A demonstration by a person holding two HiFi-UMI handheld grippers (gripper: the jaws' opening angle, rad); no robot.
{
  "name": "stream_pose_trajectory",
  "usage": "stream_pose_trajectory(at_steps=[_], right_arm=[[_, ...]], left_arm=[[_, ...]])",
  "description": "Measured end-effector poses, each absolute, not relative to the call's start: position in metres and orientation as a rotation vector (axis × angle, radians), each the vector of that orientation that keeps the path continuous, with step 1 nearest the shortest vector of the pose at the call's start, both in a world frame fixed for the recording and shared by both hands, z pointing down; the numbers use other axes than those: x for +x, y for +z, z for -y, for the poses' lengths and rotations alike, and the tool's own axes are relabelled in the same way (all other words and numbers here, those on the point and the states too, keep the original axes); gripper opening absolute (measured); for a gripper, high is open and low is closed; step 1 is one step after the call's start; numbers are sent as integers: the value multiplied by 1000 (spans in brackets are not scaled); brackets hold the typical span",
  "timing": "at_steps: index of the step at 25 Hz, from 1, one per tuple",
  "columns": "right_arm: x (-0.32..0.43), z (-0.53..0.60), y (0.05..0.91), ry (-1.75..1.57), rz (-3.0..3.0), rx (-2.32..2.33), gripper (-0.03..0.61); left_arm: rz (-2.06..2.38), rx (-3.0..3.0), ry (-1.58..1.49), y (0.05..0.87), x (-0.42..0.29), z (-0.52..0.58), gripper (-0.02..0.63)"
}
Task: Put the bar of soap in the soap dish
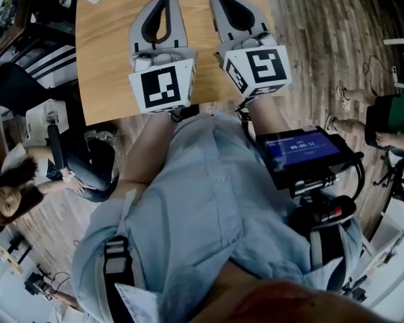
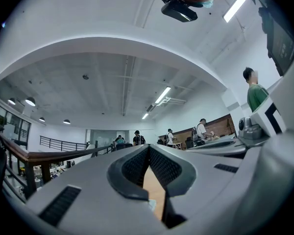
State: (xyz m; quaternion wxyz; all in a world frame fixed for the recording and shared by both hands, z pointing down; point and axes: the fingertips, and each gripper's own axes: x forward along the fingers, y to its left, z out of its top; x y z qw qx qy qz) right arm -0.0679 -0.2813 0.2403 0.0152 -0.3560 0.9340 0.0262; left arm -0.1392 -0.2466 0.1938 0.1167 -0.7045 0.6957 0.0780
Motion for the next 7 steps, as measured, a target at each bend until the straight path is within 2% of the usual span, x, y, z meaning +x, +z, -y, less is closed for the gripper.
stream_pose_trajectory(at_steps=[7], right_arm=[[-70,282,238,93,-2903,-1100,6]], left_arm=[[-2027,-2058,233,191,-139,248,8]])
